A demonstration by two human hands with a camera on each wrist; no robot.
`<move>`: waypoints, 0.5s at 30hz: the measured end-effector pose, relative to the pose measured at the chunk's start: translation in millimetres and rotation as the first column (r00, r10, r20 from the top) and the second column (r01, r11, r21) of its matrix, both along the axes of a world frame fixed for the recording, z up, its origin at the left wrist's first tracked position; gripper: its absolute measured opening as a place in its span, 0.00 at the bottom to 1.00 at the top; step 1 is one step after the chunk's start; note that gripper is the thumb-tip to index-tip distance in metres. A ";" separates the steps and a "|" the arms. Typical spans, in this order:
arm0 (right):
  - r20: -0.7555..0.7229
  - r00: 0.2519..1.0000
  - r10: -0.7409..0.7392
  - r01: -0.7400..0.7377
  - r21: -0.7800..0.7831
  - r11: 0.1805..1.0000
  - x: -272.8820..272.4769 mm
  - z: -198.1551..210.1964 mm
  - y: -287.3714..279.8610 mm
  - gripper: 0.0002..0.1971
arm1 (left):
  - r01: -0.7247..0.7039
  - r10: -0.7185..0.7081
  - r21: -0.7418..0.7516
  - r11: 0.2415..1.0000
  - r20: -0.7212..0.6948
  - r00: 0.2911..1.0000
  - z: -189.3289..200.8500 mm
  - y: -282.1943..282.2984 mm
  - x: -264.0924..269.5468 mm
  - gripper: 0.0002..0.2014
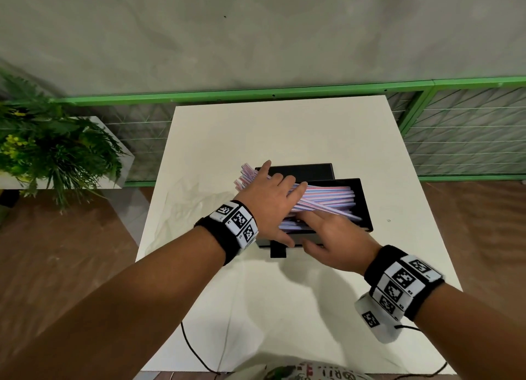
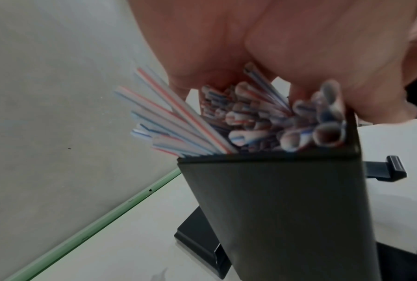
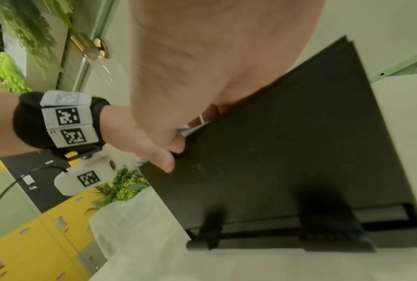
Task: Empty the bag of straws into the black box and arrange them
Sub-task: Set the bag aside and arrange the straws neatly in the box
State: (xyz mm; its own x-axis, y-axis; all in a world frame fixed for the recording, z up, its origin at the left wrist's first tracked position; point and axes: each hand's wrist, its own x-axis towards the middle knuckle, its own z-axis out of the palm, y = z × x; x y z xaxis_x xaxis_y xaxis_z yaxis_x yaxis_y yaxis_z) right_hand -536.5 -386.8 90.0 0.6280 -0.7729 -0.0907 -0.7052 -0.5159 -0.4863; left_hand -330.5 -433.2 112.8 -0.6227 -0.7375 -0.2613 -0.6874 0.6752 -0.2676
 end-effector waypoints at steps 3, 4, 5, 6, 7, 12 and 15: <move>0.076 0.997 0.012 0.000 -0.151 0.989 -4.5 -8.3 6.2 0.18 | 0.012 -0.013 -0.036 0.999 -0.024 1.000 -5.8 2.5 2.0 0.61; 0.109 0.994 0.024 -0.003 -0.195 0.981 -5.9 -11.2 7.8 0.17 | 0.017 -0.019 -0.046 0.999 -0.030 0.999 -7.0 3.6 2.4 0.60; 0.146 0.989 0.032 0.001 -0.223 0.975 -7.4 -12.9 9.0 0.17 | 0.024 -0.026 -0.053 0.998 -0.034 0.999 -7.9 4.7 3.0 0.60; 0.185 0.982 0.031 0.014 -0.236 0.972 -8.8 -13.7 9.9 0.17 | 0.030 -0.032 -0.058 0.998 -0.035 0.999 -8.8 5.6 3.8 0.59; 0.220 0.975 0.026 0.029 -0.243 0.970 -10.2 -14.0 10.1 0.17 | 0.036 -0.038 -0.063 0.997 -0.037 0.999 -9.4 6.4 4.5 0.58; 0.231 0.973 -0.018 0.081 -0.268 0.960 -12.3 -13.2 7.3 0.17 | 0.052 -0.057 -0.077 0.996 -0.074 0.996 -10.0 10.8 7.6 0.54; 0.203 0.973 -0.113 0.170 -0.292 0.941 -10.0 -13.9 7.9 0.24 | 0.066 -0.080 -0.105 0.992 -0.139 0.987 -11.8 14.6 9.5 0.50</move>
